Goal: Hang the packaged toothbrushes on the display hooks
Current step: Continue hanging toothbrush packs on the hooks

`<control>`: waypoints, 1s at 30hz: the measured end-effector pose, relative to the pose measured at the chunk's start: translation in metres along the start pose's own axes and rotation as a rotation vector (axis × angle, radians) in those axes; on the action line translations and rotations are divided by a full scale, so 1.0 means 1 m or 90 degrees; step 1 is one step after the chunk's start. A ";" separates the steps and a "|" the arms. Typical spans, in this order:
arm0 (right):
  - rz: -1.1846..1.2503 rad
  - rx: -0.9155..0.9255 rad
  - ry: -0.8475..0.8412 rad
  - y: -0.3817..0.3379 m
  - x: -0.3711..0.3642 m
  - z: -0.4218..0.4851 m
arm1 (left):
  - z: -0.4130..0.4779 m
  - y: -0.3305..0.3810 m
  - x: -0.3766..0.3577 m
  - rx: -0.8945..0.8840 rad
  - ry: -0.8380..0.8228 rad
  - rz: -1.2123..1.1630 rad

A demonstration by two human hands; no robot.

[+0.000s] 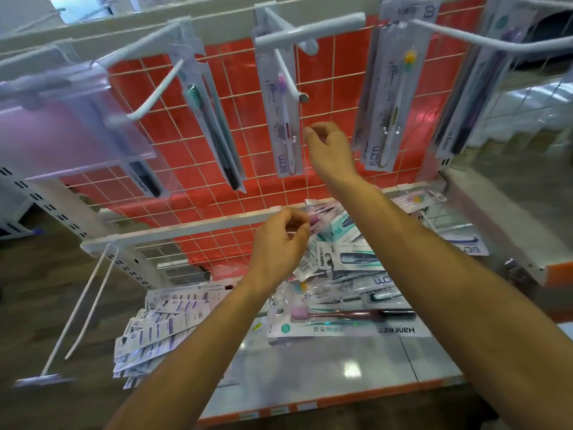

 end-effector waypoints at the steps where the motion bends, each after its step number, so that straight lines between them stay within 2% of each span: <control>1: -0.001 -0.004 -0.002 0.004 0.003 -0.004 | 0.000 0.001 -0.004 -0.002 -0.010 0.010; 6: -0.104 0.018 -0.073 0.028 0.018 -0.029 | -0.005 0.007 -0.027 -0.095 -0.078 0.146; 10: -0.249 0.033 -0.208 0.052 0.031 -0.050 | -0.015 0.010 -0.044 -0.153 -0.169 0.231; 13: -0.368 0.037 -0.276 0.069 0.046 -0.065 | -0.025 0.008 -0.055 -0.176 -0.252 0.274; 20: -0.511 0.083 -0.347 0.087 0.067 -0.087 | -0.057 0.003 -0.081 -0.234 -0.488 0.395; 25: -0.580 0.091 -0.353 0.095 0.074 -0.095 | -0.068 -0.007 -0.088 -0.269 -0.535 0.470; 30: -0.630 0.091 -0.368 0.097 0.075 -0.099 | -0.071 -0.006 -0.091 -0.288 -0.533 0.489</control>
Point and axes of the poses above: each hand's wrist, its own z-axis towards the middle knuckle, its own x-axis out of the back of the hand, y = z × x, the point moved 5 cm from there along z, towards the middle knuckle, and after that the axes turned 3 degrees about y, right-handed, at the moved point
